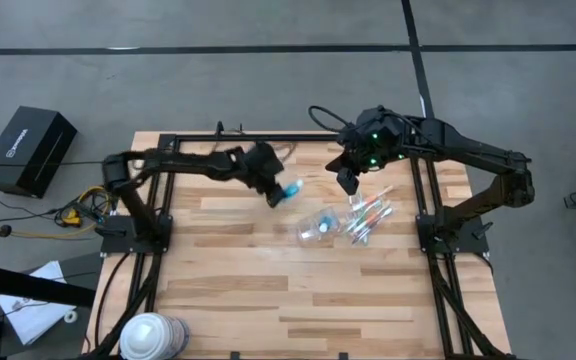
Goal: Pick & Place toothbrushing station
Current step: Put the blue mouthwash into the transparent organizer
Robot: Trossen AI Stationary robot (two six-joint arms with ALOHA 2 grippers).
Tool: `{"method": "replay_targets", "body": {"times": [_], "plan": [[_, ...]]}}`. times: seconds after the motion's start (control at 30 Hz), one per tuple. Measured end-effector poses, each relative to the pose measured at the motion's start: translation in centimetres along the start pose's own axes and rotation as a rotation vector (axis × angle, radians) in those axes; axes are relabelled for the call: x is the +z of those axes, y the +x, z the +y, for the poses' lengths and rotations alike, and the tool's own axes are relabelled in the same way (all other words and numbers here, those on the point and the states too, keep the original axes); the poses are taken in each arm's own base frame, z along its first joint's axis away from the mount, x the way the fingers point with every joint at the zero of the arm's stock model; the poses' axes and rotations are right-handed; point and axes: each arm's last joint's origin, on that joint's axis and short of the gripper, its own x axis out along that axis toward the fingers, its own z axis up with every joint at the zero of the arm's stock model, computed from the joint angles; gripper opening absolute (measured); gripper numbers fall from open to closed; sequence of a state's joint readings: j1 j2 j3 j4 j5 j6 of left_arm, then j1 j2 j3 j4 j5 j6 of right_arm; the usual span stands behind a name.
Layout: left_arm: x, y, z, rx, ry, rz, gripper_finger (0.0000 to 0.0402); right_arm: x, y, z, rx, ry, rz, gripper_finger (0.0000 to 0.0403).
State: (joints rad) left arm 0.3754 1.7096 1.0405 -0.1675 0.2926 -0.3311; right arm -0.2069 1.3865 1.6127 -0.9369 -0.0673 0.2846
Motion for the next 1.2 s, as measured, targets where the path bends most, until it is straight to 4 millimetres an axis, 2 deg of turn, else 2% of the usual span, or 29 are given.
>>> {"method": "replay_targets", "body": {"times": [0.17,0.3,0.37,0.47,0.53,0.67,0.87,1.03,1.2], "plan": [[2.2,-6.0,-2.4,-0.009,0.146,-0.229,0.0056,0.5,-0.1,-0.9,0.048,0.028,-0.012,0.0000],[2.8,-10.7,-4.8,-0.028,0.251,-0.405,0.0057,1.4,-0.1,-1.7,0.101,0.044,-0.068,0.0000],[2.7,-12.5,-5.9,-0.035,0.267,-0.461,0.0057,1.9,-0.1,-2.1,0.135,0.044,-0.101,0.0000],[2.2,-14.0,-7.2,-0.033,0.270,-0.513,0.0057,2.9,0.2,-2.6,0.192,0.033,-0.167,0.0000],[2.0,-14.5,-8.0,-0.041,0.272,-0.534,0.0057,3.3,0.4,-2.7,0.235,0.027,-0.187,0.0002],[1.4,-14.2,-9.1,-0.054,0.269,-0.520,0.0058,4.0,1.3,-2.8,0.277,0.040,-0.217,0.0020],[1.0,-12.8,-10.2,-0.081,0.285,-0.493,0.0058,3.8,3.7,-2.6,0.320,0.077,-0.146,0.0089],[1.0,-12.6,-10.2,-0.079,0.282,-0.485,0.0058,3.8,4.6,-1.8,0.346,0.069,-0.131,0.0134],[0.9,-12.6,-10.1,-0.073,0.284,-0.475,0.0058,3.8,5.5,-1.5,0.355,0.079,-0.115,0.0141]]}}
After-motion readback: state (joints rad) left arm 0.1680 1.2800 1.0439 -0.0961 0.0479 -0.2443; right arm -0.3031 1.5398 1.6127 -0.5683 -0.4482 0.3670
